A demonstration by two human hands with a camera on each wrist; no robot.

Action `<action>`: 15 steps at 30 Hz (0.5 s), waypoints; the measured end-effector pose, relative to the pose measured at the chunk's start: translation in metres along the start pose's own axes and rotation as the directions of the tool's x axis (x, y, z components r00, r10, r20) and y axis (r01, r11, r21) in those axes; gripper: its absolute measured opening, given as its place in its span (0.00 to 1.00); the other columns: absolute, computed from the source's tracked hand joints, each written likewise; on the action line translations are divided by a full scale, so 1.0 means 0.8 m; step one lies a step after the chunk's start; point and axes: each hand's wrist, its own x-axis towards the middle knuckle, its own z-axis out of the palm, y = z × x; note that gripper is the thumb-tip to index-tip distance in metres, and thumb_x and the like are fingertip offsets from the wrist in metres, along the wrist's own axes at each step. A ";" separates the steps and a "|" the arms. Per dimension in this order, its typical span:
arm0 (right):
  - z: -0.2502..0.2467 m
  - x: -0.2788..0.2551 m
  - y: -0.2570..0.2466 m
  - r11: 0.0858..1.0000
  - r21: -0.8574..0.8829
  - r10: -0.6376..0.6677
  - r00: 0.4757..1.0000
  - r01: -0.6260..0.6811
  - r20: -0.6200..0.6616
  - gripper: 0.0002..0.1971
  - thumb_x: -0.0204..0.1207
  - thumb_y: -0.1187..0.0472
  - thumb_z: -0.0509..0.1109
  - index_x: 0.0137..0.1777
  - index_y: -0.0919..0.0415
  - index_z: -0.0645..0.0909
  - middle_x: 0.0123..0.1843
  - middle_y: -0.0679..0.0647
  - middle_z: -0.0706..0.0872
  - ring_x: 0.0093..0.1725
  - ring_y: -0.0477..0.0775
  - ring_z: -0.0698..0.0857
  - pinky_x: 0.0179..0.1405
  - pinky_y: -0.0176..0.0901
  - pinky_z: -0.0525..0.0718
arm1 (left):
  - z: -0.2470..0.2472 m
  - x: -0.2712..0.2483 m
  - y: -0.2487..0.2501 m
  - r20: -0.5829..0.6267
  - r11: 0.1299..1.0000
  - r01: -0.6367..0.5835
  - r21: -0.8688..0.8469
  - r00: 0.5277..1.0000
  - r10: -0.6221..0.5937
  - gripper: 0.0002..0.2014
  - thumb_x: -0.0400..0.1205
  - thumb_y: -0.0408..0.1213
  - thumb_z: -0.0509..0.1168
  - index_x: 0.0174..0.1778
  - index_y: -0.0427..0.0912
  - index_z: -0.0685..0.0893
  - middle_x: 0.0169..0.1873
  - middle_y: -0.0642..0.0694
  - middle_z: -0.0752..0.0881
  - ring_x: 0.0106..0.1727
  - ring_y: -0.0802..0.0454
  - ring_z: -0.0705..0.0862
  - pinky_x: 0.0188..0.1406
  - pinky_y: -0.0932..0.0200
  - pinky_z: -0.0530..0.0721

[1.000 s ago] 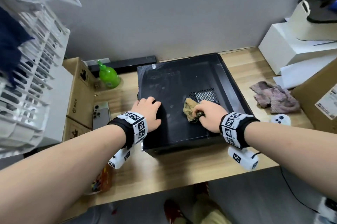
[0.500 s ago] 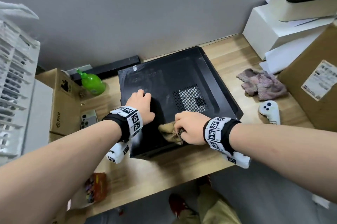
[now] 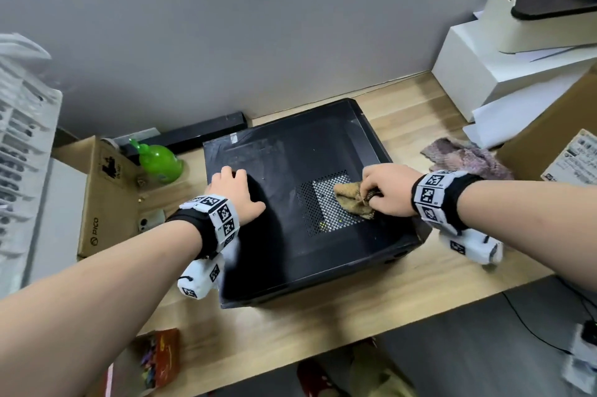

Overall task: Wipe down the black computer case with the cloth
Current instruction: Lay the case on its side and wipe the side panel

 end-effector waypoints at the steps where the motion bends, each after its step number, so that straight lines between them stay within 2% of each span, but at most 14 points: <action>1: -0.002 0.018 -0.004 1.000 0.003 0.008 1.000 -0.008 -0.012 0.09 0.71 0.59 0.66 0.47 0.48 0.87 0.48 0.45 0.78 0.49 0.52 0.81 0.47 0.38 0.75 | 0.001 0.002 -0.009 0.007 1.000 0.020 -0.015 1.000 -0.020 0.34 0.70 0.57 0.68 0.69 0.41 0.72 0.66 0.38 0.72 0.69 0.35 0.72 0.66 0.43 0.78; 6: -0.028 0.109 -0.006 0.996 -0.016 0.091 0.996 -0.091 -0.019 0.14 0.72 0.63 0.62 0.54 0.48 0.82 0.52 0.48 0.77 0.55 0.58 0.82 0.53 0.46 0.80 | 0.000 0.012 -0.041 0.016 1.000 0.007 -0.027 1.000 -0.006 0.37 0.70 0.61 0.66 0.73 0.46 0.71 0.69 0.40 0.73 0.71 0.37 0.74 0.70 0.44 0.76; 9: -0.050 0.161 -0.011 0.983 -0.055 0.170 0.984 -0.173 -0.051 0.20 0.72 0.64 0.61 0.63 0.50 0.76 0.58 0.55 0.78 0.57 0.64 0.82 0.55 0.50 0.82 | -0.002 0.015 -0.048 0.004 0.997 0.071 -0.038 0.997 -0.071 0.37 0.71 0.61 0.66 0.73 0.47 0.71 0.71 0.41 0.73 0.70 0.37 0.75 0.72 0.45 0.73; 11: -0.055 0.195 -0.028 0.984 -0.081 0.152 0.987 -0.156 -0.052 0.24 0.71 0.65 0.62 0.68 0.52 0.70 0.63 0.58 0.77 0.59 0.67 0.82 0.57 0.53 0.82 | 0.002 0.013 -0.056 0.035 0.982 0.091 -0.164 0.996 -0.087 0.34 0.75 0.52 0.68 0.75 0.43 0.69 0.74 0.41 0.68 0.71 0.34 0.75 0.72 0.45 0.74; 13: -0.049 0.225 -0.060 0.993 -0.102 0.054 0.998 -0.058 -0.044 0.27 0.70 0.65 0.62 0.71 0.51 0.68 0.69 0.59 0.75 0.62 0.67 0.81 0.61 0.56 0.82 | 0.009 0.009 -0.068 0.032 0.955 0.076 -0.285 0.997 -0.070 0.30 0.79 0.40 0.67 0.77 0.40 0.68 0.75 0.40 0.66 0.70 0.33 0.76 0.72 0.46 0.74; 15: -0.035 0.244 -0.103 0.993 -0.103 -0.064 0.998 0.062 -0.014 0.32 0.70 0.66 0.62 0.75 0.49 0.66 0.75 0.59 0.71 0.65 0.67 0.80 0.63 0.54 0.81 | 0.013 0.004 -0.080 0.043 0.937 0.102 -0.333 0.995 -0.093 0.28 0.80 0.34 0.63 0.77 0.39 0.67 0.73 0.37 0.67 0.68 0.33 0.78 0.70 0.46 0.75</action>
